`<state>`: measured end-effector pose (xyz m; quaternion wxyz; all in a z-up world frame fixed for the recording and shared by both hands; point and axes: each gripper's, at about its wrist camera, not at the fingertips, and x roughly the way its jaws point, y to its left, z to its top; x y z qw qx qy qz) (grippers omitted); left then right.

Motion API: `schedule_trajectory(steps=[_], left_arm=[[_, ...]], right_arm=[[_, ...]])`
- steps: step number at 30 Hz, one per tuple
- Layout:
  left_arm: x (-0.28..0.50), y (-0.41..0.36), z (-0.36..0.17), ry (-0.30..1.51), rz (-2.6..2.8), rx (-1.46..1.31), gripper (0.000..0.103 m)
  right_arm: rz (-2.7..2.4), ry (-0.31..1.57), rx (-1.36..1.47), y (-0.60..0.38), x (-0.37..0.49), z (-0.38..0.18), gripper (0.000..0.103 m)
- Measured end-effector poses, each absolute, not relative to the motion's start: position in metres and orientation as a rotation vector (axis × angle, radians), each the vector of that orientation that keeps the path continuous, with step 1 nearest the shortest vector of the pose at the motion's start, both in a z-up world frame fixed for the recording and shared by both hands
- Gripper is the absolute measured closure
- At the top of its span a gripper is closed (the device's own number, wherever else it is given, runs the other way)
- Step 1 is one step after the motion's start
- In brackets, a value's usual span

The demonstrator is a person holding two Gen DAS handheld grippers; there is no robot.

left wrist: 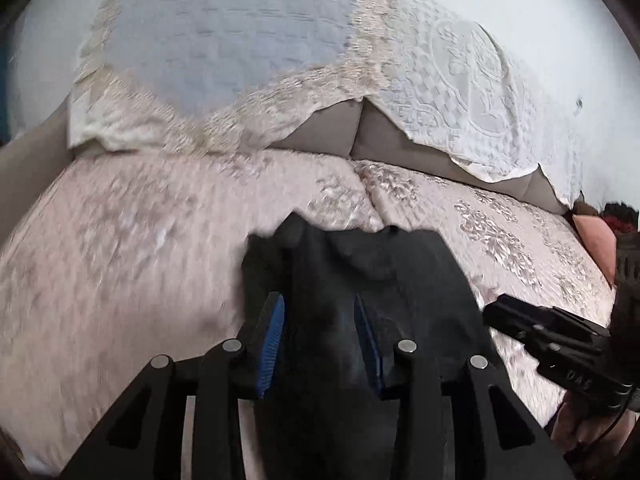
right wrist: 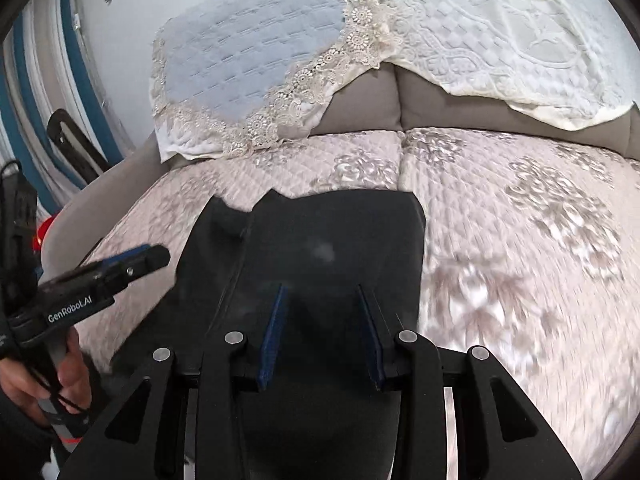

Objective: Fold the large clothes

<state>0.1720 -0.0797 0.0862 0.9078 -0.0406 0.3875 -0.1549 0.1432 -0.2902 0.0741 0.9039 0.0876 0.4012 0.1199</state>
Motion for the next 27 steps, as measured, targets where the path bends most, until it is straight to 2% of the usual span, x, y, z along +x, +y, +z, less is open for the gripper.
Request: schedule_trajectory(steps=[7,18,24,27], left_arm=[[0.208,-0.091,0.025,0.932,-0.292,-0.025,0.061],[0.113,-0.049,0.082,0.815,-0.315,-0.106,0.062],[0.095,-0.056,0.042,0.934,-0.305,-0.07,0.062],[0.102,-0.047,0.03,0.957,-0.284,-0.14,0.058]], right_arm=[[0.234,0.952,0.135,-0.283,0.186,0.03,0.066],[0.297,0.859,0.179,-0.288,0.088,0.076,0.066],[0.297,0.926,0.154,-0.278,0.072,0.048,0.066],[0.285,0.93,0.135,-0.275,0.078,0.041,0.066]])
